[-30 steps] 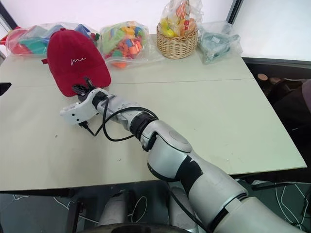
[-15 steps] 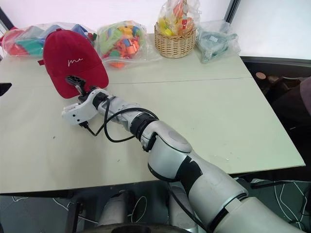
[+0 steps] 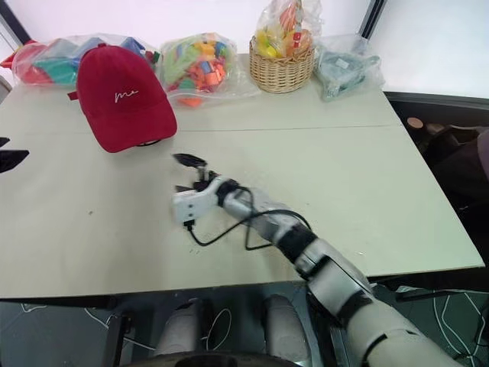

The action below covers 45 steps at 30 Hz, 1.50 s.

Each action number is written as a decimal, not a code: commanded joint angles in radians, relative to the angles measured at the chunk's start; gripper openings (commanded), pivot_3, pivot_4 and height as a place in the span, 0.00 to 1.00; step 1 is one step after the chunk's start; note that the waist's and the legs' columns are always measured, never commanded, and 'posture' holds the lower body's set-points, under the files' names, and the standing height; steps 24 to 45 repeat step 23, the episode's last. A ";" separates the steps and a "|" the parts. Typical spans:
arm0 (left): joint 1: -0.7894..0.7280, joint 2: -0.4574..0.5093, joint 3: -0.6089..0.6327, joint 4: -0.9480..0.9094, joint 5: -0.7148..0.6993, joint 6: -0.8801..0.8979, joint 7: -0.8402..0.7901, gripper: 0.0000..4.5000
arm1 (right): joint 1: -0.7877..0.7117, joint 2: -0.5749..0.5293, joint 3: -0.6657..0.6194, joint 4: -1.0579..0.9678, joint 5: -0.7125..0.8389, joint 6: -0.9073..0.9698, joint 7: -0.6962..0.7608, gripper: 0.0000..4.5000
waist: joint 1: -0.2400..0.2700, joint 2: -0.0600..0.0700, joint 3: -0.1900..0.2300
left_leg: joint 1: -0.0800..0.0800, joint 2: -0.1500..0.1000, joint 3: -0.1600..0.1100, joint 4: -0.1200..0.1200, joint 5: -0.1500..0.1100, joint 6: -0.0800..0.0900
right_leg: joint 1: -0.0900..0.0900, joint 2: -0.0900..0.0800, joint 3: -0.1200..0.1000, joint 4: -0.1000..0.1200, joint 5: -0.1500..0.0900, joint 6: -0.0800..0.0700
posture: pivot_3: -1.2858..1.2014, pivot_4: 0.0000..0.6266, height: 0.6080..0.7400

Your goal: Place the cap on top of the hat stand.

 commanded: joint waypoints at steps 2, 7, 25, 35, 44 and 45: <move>0.012 0.011 0.023 -0.035 -0.002 -0.001 0.000 1.00 | 0.043 -0.075 -0.208 -0.401 0.286 0.194 0.242 0.99 | -0.009 0.001 0.001 | 0.001 0.001 0.000 0.000 0.000 0.000 | 0.000 0.001 0.000 0.000 0.000 0.000 | 0.52 0.24 1.00; 0.022 0.017 0.023 -0.019 -0.002 -0.005 -0.011 1.00 | 0.006 -0.175 -0.380 -0.673 0.631 0.549 0.489 0.99 | 0.002 0.001 0.001 | 0.001 0.001 0.000 0.000 0.000 0.000 | 0.001 0.001 0.000 0.000 0.000 0.000 | 0.52 0.24 1.00; 0.128 -0.127 0.115 -0.230 -0.038 0.027 0.114 1.00 | -0.052 -0.574 -0.684 -0.553 1.266 1.105 0.842 0.99 | 0.026 0.002 0.001 | 0.001 0.000 0.001 0.000 -0.001 0.002 | 0.001 -0.001 0.000 -0.001 0.000 -0.001 | 0.52 0.24 1.00; 0.128 -0.127 0.115 -0.230 -0.038 0.027 0.114 1.00 | -0.052 -0.574 -0.684 -0.553 1.266 1.105 0.842 0.99 | 0.026 0.002 0.001 | 0.001 0.000 0.001 0.000 -0.001 0.002 | 0.001 -0.001 0.000 -0.001 0.000 -0.001 | 0.52 0.24 1.00; 0.128 -0.127 0.115 -0.230 -0.038 0.027 0.114 1.00 | -0.052 -0.574 -0.684 -0.553 1.266 1.105 0.842 0.99 | 0.026 0.002 0.001 | 0.001 0.000 0.001 0.000 -0.001 0.002 | 0.001 -0.001 0.000 -0.001 0.000 -0.001 | 0.52 0.24 1.00; 0.128 -0.127 0.115 -0.230 -0.038 0.027 0.114 1.00 | -0.052 -0.574 -0.684 -0.553 1.266 1.105 0.842 0.99 | 0.026 0.002 0.001 | 0.001 0.000 0.001 0.000 -0.001 0.002 | 0.001 -0.001 0.000 -0.001 0.000 -0.001 | 0.52 0.24 1.00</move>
